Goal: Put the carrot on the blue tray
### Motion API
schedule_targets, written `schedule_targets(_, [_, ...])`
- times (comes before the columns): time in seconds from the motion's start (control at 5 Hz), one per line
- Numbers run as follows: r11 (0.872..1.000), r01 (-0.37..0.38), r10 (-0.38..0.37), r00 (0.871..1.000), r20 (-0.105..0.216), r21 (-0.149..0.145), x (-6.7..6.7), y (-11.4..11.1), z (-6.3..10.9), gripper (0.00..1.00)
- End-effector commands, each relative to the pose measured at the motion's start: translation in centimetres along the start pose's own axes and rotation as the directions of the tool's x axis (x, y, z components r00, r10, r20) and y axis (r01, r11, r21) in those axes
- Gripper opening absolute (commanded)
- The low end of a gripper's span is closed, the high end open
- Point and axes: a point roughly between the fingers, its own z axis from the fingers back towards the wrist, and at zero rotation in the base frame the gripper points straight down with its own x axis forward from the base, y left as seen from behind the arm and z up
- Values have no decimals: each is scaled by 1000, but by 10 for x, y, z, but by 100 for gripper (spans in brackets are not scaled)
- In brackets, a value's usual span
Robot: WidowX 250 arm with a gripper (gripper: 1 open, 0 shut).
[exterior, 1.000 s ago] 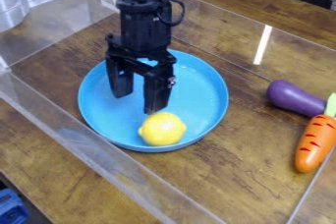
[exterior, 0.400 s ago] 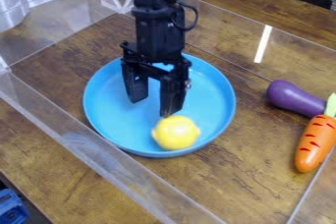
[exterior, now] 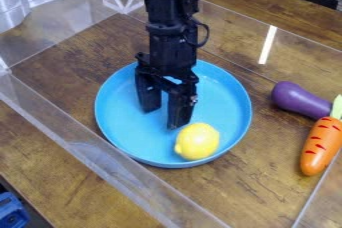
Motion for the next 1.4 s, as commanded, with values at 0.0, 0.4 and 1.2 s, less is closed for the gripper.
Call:
schedule_targets(0.0, [998,47,-48,999,16,29,5,21,3,100])
schedule_targets(0.4, [994,83,-85,996,29,68,13,27,27,100])
schedule_targets(1.2, [980,90,-116,983,139,175,23,21,93,100])
